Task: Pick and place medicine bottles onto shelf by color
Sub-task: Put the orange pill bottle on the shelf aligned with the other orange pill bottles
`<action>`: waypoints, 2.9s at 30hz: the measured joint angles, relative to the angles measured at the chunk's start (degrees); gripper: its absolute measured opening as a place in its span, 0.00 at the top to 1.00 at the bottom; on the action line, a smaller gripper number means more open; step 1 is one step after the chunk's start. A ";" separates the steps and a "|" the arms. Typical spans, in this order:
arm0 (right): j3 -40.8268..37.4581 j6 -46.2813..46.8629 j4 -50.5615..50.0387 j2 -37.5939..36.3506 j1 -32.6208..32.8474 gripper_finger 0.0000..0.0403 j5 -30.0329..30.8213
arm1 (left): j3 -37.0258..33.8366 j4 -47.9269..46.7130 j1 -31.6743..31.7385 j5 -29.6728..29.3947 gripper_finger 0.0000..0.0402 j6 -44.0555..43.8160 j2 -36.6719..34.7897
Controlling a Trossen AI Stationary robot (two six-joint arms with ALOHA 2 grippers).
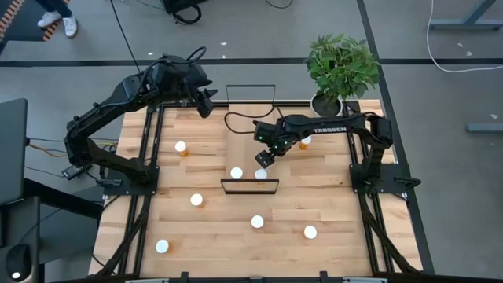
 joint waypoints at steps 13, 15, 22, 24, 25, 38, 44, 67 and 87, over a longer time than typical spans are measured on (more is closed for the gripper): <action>0.09 -3.08 -7.39 -1.54 -0.75 0.20 4.20 | 0.00 -4.49 -0.33 0.02 0.57 -6.38 0.22; -0.04 -4.81 -10.16 -2.02 -0.72 0.17 5.40 | 0.00 -4.83 -0.78 0.00 0.57 -6.58 0.21; -0.44 -10.56 -10.39 -8.85 0.09 0.12 11.83 | 0.00 -5.35 -1.26 0.07 0.57 -13.32 0.09; -2.27 -11.72 -11.51 -11.76 0.08 0.12 15.61 | 0.00 -5.30 -1.82 0.05 0.57 -15.89 0.09; -3.86 -12.16 -11.03 -13.59 0.08 0.12 16.95 | 0.00 -5.25 -2.10 0.13 0.57 -17.07 0.09; -30.31 -5.06 -3.28 -41.91 1.72 0.12 14.65 | 0.00 -3.98 -7.40 0.24 0.57 -22.96 0.11; -33.28 -6.19 -3.08 -42.47 2.59 0.12 15.69 | 0.00 -2.03 -8.73 0.09 0.57 -26.29 0.13; -22.12 -6.54 -1.92 -24.03 -11.34 0.12 4.99 | 0.00 -0.99 -8.70 5.23 0.57 -26.60 0.13; -22.12 -1.49 -1.61 -15.94 -15.81 0.12 7.48 | 0.00 1.32 -6.75 15.26 0.57 -16.07 0.13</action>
